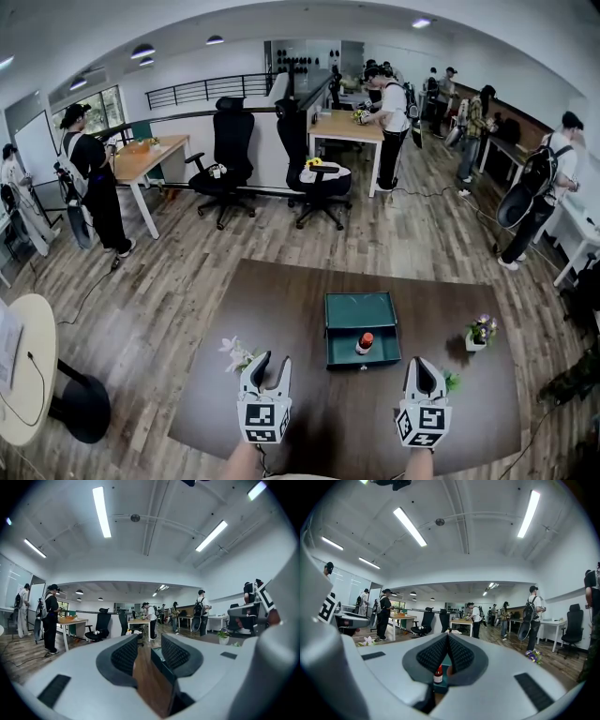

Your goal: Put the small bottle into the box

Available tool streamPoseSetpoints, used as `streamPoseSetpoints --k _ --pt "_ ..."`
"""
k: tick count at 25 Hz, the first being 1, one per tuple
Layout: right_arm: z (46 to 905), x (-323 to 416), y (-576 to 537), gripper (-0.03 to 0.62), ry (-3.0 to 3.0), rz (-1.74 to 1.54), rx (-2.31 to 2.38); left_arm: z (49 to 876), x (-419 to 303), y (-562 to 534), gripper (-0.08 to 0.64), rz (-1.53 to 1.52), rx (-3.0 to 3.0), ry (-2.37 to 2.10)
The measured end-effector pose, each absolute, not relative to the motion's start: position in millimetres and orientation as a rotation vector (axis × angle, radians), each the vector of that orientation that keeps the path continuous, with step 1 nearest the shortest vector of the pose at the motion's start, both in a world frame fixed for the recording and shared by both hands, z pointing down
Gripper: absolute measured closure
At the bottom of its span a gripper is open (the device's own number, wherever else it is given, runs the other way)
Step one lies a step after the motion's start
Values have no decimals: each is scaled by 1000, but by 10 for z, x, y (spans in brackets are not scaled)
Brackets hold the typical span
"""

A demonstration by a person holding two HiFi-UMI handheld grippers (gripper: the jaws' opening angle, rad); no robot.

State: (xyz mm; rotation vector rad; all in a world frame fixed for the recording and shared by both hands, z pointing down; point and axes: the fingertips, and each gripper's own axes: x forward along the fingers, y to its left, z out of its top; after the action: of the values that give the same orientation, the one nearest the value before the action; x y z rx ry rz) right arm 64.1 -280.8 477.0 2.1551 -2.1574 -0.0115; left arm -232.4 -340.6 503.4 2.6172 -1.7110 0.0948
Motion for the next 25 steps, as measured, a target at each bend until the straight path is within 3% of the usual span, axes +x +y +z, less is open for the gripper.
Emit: streamPoseSetpoints --k 12,25 --pt "4747 616 -2800 591 -2159 -21 2149 5059 -2451 -3409 558 129 2585 -1816" --pt "4677 679 -2772 591 -2156 -30 2145 4899 -2397 -3361 558 79 2610 -1827"
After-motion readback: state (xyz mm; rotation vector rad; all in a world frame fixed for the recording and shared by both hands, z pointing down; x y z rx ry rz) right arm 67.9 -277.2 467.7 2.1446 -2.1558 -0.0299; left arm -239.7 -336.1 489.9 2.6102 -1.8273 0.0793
